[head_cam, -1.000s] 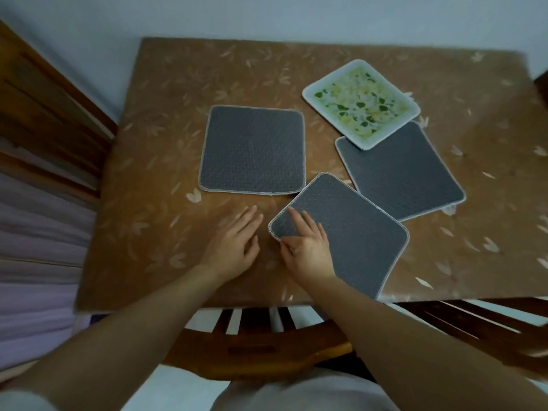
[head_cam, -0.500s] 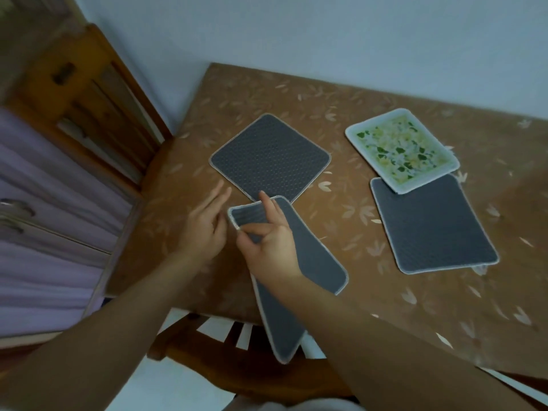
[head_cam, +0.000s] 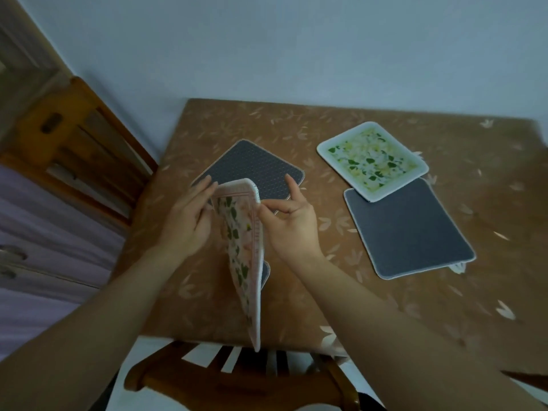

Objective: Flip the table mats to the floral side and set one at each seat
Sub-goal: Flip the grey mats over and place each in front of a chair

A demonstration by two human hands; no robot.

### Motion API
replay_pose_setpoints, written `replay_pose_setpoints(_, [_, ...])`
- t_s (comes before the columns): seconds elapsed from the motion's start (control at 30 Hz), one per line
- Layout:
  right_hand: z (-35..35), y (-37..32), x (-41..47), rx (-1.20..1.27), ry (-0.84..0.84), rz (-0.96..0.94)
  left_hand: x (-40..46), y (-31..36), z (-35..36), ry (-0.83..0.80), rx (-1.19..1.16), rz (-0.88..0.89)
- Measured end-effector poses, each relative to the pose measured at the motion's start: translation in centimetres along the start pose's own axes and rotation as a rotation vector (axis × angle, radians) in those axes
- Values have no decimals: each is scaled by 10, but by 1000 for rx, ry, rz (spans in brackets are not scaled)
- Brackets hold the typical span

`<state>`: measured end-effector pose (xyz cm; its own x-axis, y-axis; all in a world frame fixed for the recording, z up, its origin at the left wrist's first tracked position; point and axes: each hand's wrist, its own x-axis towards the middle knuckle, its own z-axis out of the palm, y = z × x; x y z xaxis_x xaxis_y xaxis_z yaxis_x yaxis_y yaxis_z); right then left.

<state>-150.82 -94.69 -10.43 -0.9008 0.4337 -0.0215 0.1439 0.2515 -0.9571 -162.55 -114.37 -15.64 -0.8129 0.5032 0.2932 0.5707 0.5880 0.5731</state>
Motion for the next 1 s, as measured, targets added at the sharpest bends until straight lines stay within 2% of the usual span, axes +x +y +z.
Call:
replay_pose_setpoints(0.23, [-68,50,3,-131,122,-27,14,37,36,-172,18,2])
replay_pose_setpoints(0.43, [-140,104,7,-217,239,59,21,60,72,-280,39,-4])
replay_pose_setpoints(0.57, [-188,137,9,-246,321,230,23,76,95,-355,35,-37])
replay_pose_setpoints(0.67, [-218,159,7,-303,268,372,22,85,112,-397,56,-53])
replay_pose_setpoints(0.87, [-233,182,-6,-452,129,374,19,91,137,-486,104,-82])
replay_pose_setpoints(0.93, [-228,187,-8,-390,70,417,13,88,147,-503,85,-156])
replay_pose_setpoints(1.0, [-222,192,-12,-195,58,519,4,84,156,-481,30,-347])
